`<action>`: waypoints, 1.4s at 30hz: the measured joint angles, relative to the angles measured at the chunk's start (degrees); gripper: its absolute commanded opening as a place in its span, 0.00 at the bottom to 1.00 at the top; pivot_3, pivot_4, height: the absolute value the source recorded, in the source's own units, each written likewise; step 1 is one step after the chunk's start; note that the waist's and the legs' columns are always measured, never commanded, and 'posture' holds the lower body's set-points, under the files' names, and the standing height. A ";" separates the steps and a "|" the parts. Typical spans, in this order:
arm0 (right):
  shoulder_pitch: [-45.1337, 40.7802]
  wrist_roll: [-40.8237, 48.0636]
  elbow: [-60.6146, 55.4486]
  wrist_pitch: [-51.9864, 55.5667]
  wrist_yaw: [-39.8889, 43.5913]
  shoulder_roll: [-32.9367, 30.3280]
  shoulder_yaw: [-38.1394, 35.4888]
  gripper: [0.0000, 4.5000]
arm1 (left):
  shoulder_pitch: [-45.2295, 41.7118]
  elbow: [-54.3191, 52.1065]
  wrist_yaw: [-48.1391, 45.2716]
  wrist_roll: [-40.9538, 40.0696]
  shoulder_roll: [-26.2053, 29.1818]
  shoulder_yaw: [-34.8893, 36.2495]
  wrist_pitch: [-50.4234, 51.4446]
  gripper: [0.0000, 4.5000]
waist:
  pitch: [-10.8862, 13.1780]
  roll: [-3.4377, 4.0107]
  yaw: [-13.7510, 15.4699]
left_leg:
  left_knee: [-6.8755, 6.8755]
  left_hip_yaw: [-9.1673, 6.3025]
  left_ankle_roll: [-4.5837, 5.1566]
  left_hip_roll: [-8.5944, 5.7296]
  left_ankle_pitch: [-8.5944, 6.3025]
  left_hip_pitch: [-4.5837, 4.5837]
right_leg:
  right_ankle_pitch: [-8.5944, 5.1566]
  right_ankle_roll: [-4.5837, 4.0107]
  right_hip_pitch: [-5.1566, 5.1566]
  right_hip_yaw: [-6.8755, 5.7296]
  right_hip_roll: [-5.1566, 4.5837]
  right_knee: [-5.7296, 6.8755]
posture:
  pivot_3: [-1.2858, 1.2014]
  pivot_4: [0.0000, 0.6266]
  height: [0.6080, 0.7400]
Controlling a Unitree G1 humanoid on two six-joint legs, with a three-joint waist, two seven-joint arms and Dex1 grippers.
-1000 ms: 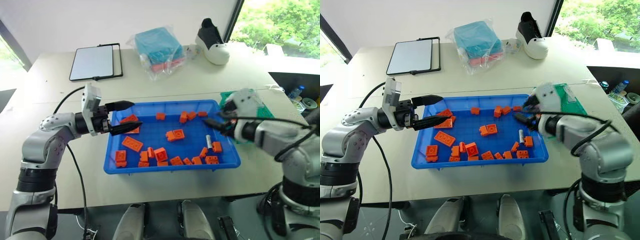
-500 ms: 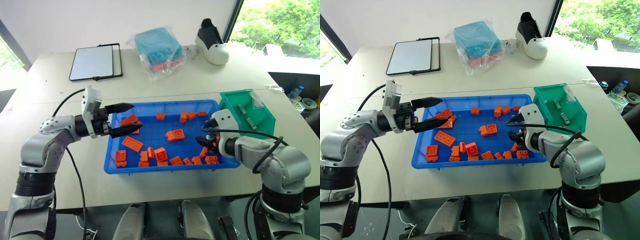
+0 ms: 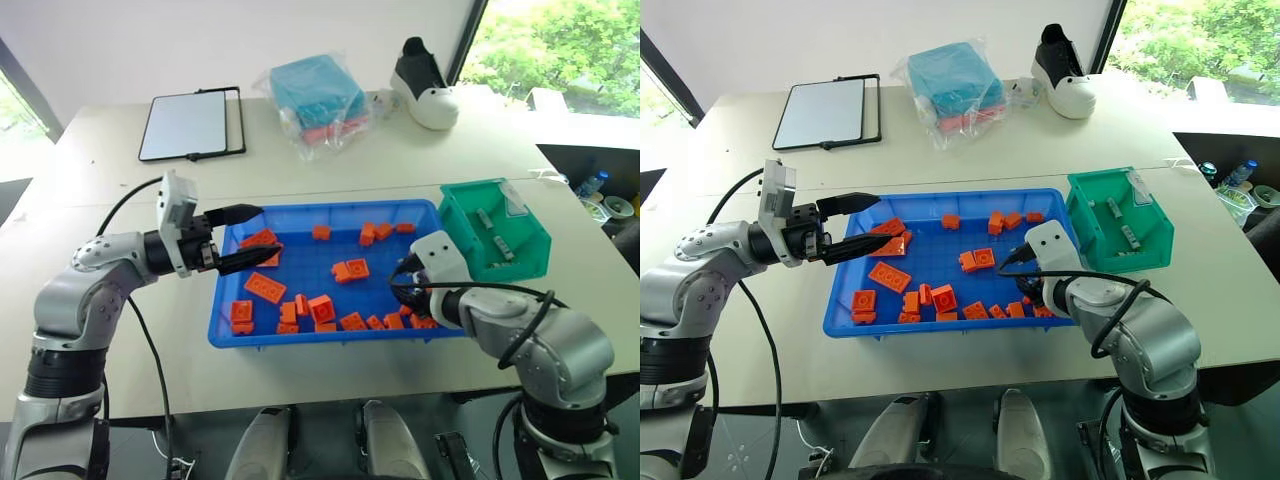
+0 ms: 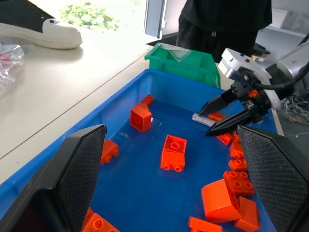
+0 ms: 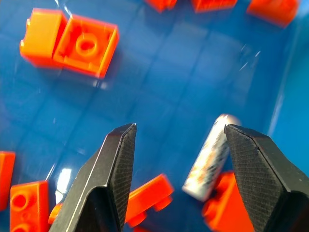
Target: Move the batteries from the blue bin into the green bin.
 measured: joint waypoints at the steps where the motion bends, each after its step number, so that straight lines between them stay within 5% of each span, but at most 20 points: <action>1: 0.14 0.01 0.00 -0.01 -0.14 -0.02 -0.05 0.66 | -0.13 0.00 0.02 0.00 0.00 0.00 -0.01 1.00 | 0.00 0.00 0.00 | 0.00 0.00 0.00 0.00 0.00 0.01 | 0.00 0.00 0.01 0.00 0.00 0.00 | 0.52 0.24 0.93; 24: 2.16 4.60 1.55 -0.72 -5.71 1.65 -3.72 0.66 | 0.48 0.05 -0.55 0.00 -0.12 0.02 -1.27 1.00 | -0.35 -0.58 0.19 | -0.07 -0.05 0.04 0.03 -0.03 0.12 | -0.10 -0.20 0.35 -0.02 0.02 -0.46 | 0.52 0.24 0.93; 39: -5.58 6.30 14.13 -0.54 -6.19 6.62 -2.00 0.66 | 0.47 0.40 -0.56 0.04 -0.54 0.03 -2.59 1.00 | -0.51 -0.81 -0.13 | -0.22 0.04 0.21 0.47 -0.20 0.63 | 0.01 -0.40 0.89 -0.04 0.31 -0.92 | 0.52 0.24 0.93; 42: -5.66 6.36 14.33 -0.74 -6.10 6.58 -2.06 0.45 | 0.47 0.56 -0.56 0.04 -0.54 0.03 -2.61 1.00 | -0.51 -0.81 -0.12 | -0.22 0.03 0.21 0.47 -0.20 0.64 | 0.01 -0.40 0.89 -0.04 0.30 -0.91 | 0.52 0.24 0.93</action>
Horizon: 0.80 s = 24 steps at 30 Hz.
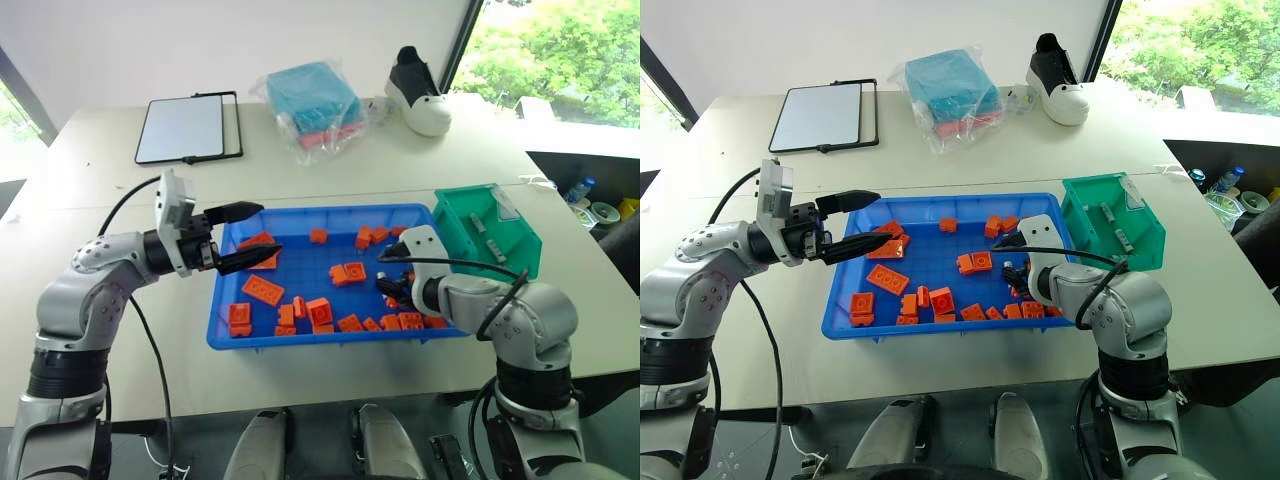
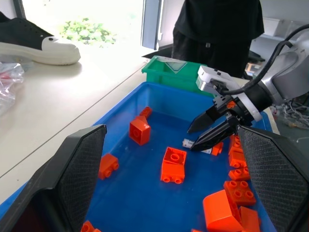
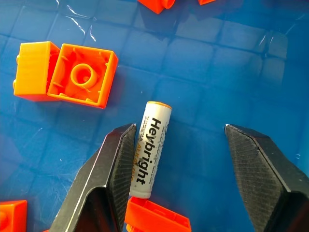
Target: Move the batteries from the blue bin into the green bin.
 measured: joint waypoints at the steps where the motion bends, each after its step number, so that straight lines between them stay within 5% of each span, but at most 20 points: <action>1: 0.02 0.01 0.00 -0.01 0.12 -0.05 0.00 0.36 | 0.00 0.00 0.00 0.00 0.00 0.00 0.00 1.00 | 0.00 0.00 0.00 | -0.01 0.00 0.00 0.00 0.00 0.00 | 0.00 0.00 0.00 0.00 0.00 0.00 | 0.52 0.24 0.93; 4: 0.27 0.23 -0.52 -0.06 1.37 -0.36 0.76 0.04 | -0.01 0.01 0.01 -0.01 0.00 0.00 -0.02 1.00 | 0.00 0.00 0.01 | -0.02 0.00 0.01 0.00 -0.01 -0.01 | 0.00 0.00 -0.02 0.00 0.00 -0.01 | 0.52 0.24 0.93; 5: 0.29 0.21 -0.59 -0.06 1.75 -0.48 0.90 0.01 | -0.01 0.02 0.01 -0.01 0.00 0.00 -0.03 1.00 | 0.00 0.00 0.04 | -0.02 0.00 0.01 0.00 -0.01 -0.01 | 0.00 0.00 -0.01 0.00 -0.01 -0.01 | 0.52 0.24 0.93; 11: -1.13 0.61 -0.82 0.76 5.27 -0.86 -0.55 0.02 | -0.96 0.61 0.01 0.00 -0.07 0.00 -0.04 1.00 | 0.11 0.15 0.10 | 0.00 0.01 0.01 0.00 -0.01 -0.13 | 0.00 0.00 -0.13 0.00 -0.01 -0.01 | 0.52 0.24 0.93; 16: -11.34 1.74 -2.45 0.72 9.25 -2.07 -12.14 0.02 | -1.36 0.85 -0.16 0.00 -0.32 -0.06 -0.08 1.00 | 0.39 0.59 0.12 | -0.05 0.14 0.01 -0.01 0.00 -0.26 | 0.02 0.03 -0.37 0.02 0.04 0.06 | 0.52 0.24 0.93; 21: -12.32 -2.28 0.90 -4.02 12.96 -21.34 -18.09 0.02 | -1.90 2.50 -0.49 0.14 -0.50 -0.21 -0.16 1.00 | 0.43 0.64 1.42 | 0.06 0.21 0.03 -0.12 -0.01 -0.93 | 0.13 0.21 -0.86 0.01 -0.03 0.00 | 0.52 0.24 0.93; 24: -8.10 -4.53 3.50 -8.52 15.16 -26.40 -17.59 0.02 | -2.59 3.00 -0.85 0.16 -0.63 -0.46 -0.16 1.00 | 0.43 0.64 1.22 | 0.07 0.27 0.06 -0.10 -0.02 -0.92 | 0.14 0.23 -0.87 0.02 -0.04 0.00 | 0.52 0.24 0.93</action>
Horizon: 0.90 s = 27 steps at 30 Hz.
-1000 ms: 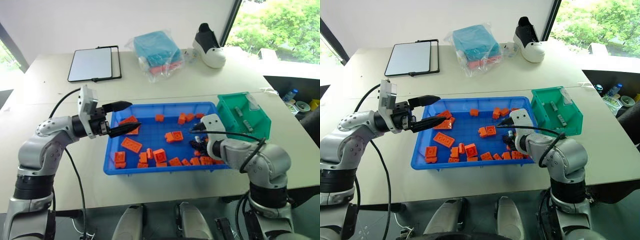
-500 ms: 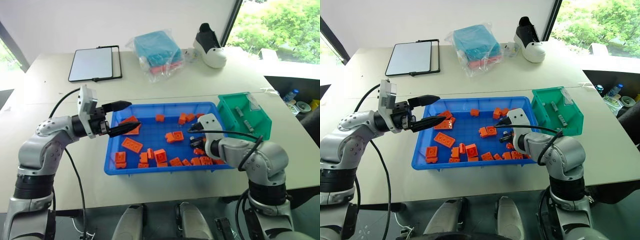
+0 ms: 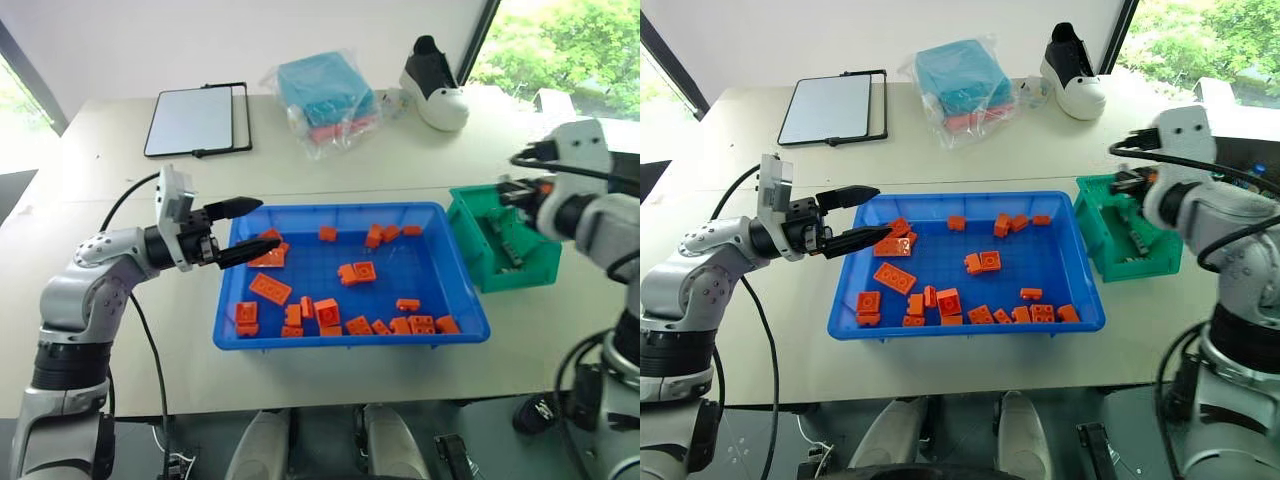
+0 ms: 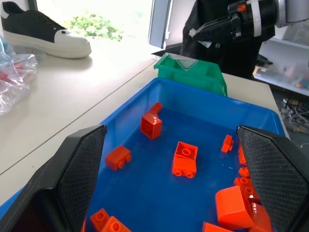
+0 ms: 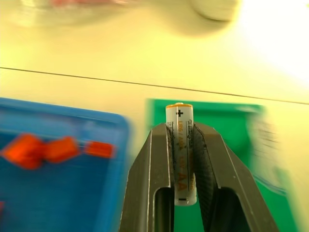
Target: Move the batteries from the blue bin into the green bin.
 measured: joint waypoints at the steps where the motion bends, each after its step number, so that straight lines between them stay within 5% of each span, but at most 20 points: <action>1: 1.63 -0.75 1.04 -1.65 0.61 -0.72 0.62 0.02 | -0.40 0.23 -0.25 0.00 -0.05 -0.09 0.00 1.00 | 0.01 0.01 -0.14 | 0.01 0.02 0.00 0.00 0.00 0.00 | 0.00 0.00 0.00 0.00 0.00 0.02 | 0.52 0.24 0.93; 2: 2.93 -1.39 2.16 -3.18 1.05 -0.99 1.28 0.02 | -0.81 0.52 -0.42 0.01 -0.06 -0.12 -0.01 1.00 | 0.03 0.05 -0.34 | 0.04 0.02 0.01 0.03 0.00 0.03 | 0.00 0.00 0.00 0.01 0.02 0.06 | 0.52 0.24 0.93; 9: 4.81 -2.68 4.38 -12.02 3.14 2.10 1.48 0.78 | -2.57 1.72 -1.08 0.04 -0.43 -0.25 0.01 1.00 | 0.09 0.16 -1.16 | 0.06 0.00 0.02 0.07 0.01 0.04 | 0.05 0.04 0.00 0.01 0.08 0.12 | 0.52 0.24 0.93; 14: 9.58 -0.30 1.57 -16.41 10.75 -2.11 -1.92 0.78 | -3.27 2.85 -1.92 0.08 -0.07 -0.15 0.17 1.00 | 0.10 0.16 -0.76 | 0.10 -0.02 0.02 0.01 0.01 -0.03 | 0.17 0.25 0.00 0.01 0.06 0.08 | 0.52 0.24 0.93; 19: 21.65 6.01 -3.16 -23.23 26.78 -7.03 -11.70 0.78 | -3.04 3.08 -3.09 -0.03 2.40 0.15 0.79 1.00 | 0.11 0.14 -0.78 | 0.15 -0.01 0.02 0.03 0.00 -0.02 | 0.17 0.27 0.03 0.00 0.06 0.06 | 0.52 0.24 0.93; 27: 36.97 10.11 -3.67 -34.16 45.33 -8.44 -22.70 0.78 | -3.07 2.73 -7.04 -1.81 7.80 1.15 4.00 1.00 | 0.11 0.14 -1.09 | 0.18 0.06 0.02 0.08 0.00 0.13 | 0.16 0.25 0.12 0.05 0.07 0.09 | 0.52 0.24 0.93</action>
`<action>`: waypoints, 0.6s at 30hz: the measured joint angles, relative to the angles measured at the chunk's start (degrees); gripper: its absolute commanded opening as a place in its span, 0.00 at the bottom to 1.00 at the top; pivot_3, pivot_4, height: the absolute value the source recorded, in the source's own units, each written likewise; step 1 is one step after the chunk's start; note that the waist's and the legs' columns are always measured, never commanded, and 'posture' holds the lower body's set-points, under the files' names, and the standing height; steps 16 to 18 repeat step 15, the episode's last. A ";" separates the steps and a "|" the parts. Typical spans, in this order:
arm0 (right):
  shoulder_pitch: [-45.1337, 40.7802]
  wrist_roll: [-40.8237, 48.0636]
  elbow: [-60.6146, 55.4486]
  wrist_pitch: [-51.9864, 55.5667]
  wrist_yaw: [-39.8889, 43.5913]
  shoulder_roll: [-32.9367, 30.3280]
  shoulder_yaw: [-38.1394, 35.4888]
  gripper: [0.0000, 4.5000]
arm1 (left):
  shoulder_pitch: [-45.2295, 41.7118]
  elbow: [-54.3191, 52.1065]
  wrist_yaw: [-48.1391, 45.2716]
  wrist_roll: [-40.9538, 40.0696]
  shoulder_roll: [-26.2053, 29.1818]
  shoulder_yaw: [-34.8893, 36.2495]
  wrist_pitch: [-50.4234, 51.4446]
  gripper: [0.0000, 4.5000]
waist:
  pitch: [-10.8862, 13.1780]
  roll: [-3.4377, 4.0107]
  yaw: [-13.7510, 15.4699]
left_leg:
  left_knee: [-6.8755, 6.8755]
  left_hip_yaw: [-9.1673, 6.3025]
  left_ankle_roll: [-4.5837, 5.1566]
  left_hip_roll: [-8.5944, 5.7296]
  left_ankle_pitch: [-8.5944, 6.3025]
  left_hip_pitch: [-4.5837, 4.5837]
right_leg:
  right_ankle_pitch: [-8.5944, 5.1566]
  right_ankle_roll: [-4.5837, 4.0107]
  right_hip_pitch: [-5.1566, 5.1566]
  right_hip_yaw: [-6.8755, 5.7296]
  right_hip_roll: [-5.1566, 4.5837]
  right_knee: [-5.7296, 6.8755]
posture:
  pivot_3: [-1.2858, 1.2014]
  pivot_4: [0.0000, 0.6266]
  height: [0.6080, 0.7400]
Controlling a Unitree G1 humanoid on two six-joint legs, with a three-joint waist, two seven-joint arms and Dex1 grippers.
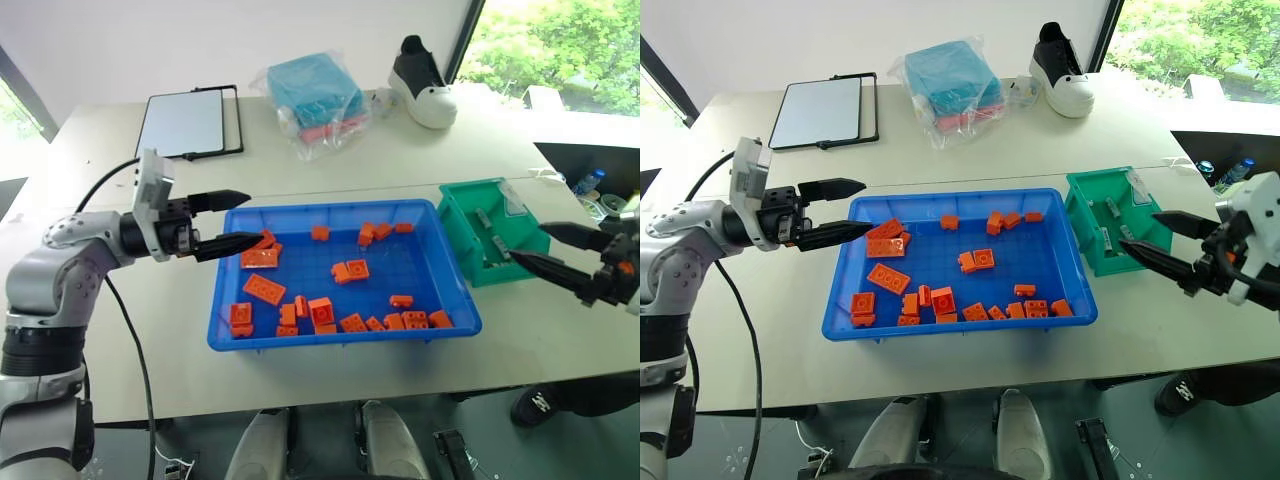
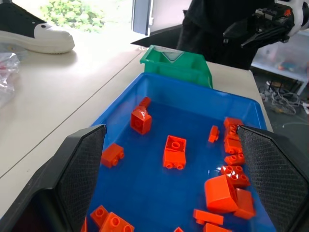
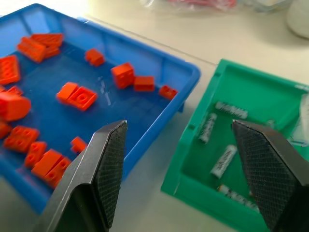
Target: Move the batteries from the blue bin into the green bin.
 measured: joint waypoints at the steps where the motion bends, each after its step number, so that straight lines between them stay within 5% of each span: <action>1: 0.71 0.30 -0.03 -1.17 0.83 0.10 -0.23 0.78 | 0.05 -0.02 -0.38 -0.08 0.56 0.00 0.15 1.00 | 0.00 0.00 0.02 | 0.01 0.00 0.00 0.01 0.00 0.00 | 0.00 -0.01 0.00 0.00 0.00 0.00 | 0.52 0.24 0.93; 18: 0.22 3.14 1.65 -4.08 0.43 0.22 4.59 0.78 | 3.76 -3.44 -2.29 -0.26 5.20 1.68 1.14 1.00 | 0.00 0.00 0.30 | 0.03 -0.02 -0.01 0.01 0.00 -0.02 | -0.11 -0.24 0.01 0.05 -0.10 -0.03 | 0.52 0.24 0.93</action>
